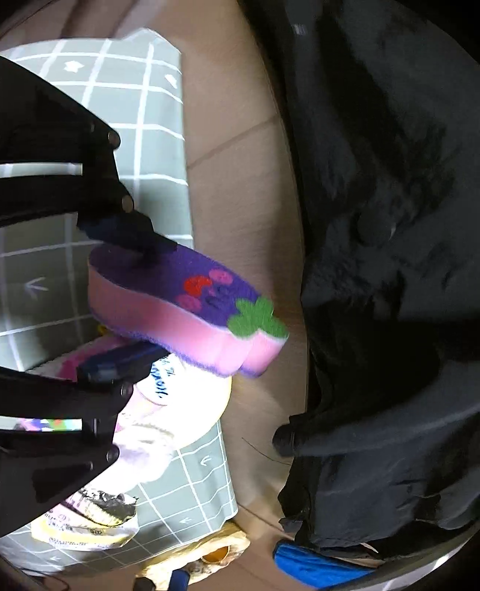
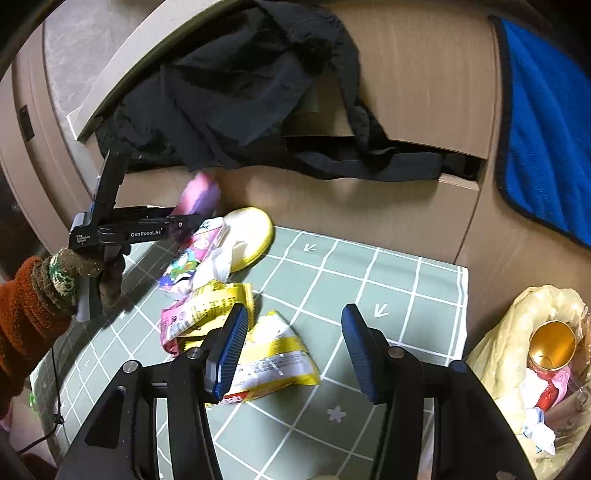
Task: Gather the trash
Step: 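Lift the sponge and adjust its grip in the left tool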
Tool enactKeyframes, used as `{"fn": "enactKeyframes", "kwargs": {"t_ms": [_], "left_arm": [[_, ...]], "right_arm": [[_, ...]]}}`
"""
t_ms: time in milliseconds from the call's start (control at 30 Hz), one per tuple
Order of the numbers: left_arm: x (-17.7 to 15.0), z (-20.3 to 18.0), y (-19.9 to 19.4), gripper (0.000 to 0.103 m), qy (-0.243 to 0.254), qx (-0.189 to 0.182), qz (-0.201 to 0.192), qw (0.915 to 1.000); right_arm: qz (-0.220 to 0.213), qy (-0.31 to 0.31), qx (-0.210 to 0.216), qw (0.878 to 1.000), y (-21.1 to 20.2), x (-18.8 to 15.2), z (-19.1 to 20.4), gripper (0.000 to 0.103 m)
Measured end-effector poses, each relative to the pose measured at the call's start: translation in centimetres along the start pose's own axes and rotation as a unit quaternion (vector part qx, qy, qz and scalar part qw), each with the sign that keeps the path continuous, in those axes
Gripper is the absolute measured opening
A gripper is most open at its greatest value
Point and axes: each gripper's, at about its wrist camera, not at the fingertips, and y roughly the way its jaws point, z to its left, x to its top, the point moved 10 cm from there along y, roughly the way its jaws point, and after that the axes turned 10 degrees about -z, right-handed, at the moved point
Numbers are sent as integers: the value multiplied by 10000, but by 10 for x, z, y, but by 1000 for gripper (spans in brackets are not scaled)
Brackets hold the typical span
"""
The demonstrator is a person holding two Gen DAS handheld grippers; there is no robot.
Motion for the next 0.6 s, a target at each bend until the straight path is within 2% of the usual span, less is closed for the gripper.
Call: {"fn": "enactKeyframes", "kwargs": {"t_ms": [67, 167, 300, 400, 533, 600], "left_arm": [[-5, 0, -18, 37, -242, 31, -7, 9997], [-15, -2, -51, 35, -591, 52, -112, 9982], [-28, -15, -112, 35, -785, 188, -466, 9956], [-38, -26, -157, 35, -1037, 188, -711, 9919], [-50, -30, -203, 35, -1178, 480, -1142, 9853], [-57, -30, -216, 35, -1517, 448, -1214, 9799]], "right_arm": [[-2, -27, 86, 10000, -1, -2, 8, 50], [18, -80, 231, 9997, -2, -5, 21, 50], [88, -169, 399, 9990, 1, -6, 41, 50], [109, -226, 379, 9990, 8, -3, 56, 50], [153, -123, 320, 9993, 25, 0, 69, 50], [221, -1, 293, 9993, 37, 1, 72, 50]]}}
